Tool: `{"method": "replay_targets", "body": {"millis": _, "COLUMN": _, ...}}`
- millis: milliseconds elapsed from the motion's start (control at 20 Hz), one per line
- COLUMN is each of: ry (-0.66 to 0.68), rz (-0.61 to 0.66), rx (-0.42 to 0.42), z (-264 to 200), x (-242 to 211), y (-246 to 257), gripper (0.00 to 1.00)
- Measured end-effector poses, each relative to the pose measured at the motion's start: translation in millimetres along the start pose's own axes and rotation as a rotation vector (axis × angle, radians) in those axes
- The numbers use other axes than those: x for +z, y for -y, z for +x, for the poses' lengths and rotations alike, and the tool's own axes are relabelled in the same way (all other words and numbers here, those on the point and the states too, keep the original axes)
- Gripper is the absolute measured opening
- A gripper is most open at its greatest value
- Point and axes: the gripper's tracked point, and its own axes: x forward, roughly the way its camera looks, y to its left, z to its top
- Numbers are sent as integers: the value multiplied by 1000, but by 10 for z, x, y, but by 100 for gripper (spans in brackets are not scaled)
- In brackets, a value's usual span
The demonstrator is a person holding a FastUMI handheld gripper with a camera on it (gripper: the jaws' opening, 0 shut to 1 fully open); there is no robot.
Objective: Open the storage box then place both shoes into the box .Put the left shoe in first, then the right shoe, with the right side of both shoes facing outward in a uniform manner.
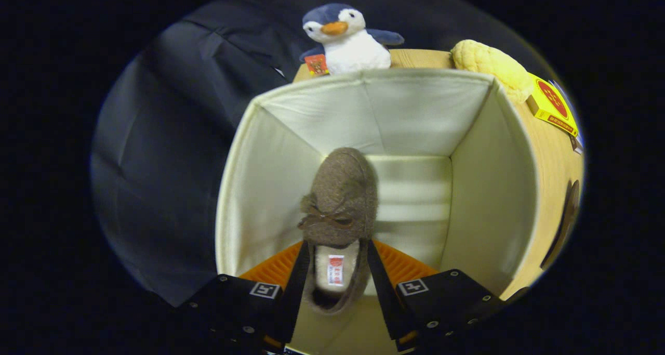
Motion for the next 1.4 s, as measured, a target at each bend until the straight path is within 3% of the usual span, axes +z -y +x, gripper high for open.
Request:
{"method": "replay_targets", "body": {"millis": 150, "ry": 87, "rz": 18, "rx": 76, "z": -528, "x": 169, "y": 65, "gripper": 78}}
{"method": "replay_targets", "body": {"millis": 300, "ry": 174, "rz": 39, "rx": 135, "z": -1077, "x": 287, "y": 273, "gripper": 80}}
{"method": "replay_targets", "body": {"millis": 400, "ry": 248, "rz": 25, "rx": 128, "z": -1400, "x": 360, "y": 548, "gripper": 81}}
{"method": "replay_targets", "body": {"millis": 800, "ry": 418, "rz": -13, "rx": -98, "z": -2181, "x": 195, "y": 2233, "gripper": 89}}
{"method": "replay_targets", "body": {"millis": 1000, "ry": 419, "rz": 3, "rx": -235, "z": -2274, "x": -64, "y": 3057, "gripper": 92}}
{"method": "replay_targets", "body": {"millis": 1400, "ry": 366, "rz": 84, "rx": -403, "z": -2224, "x": -607, "y": 4286, "gripper": 92}}
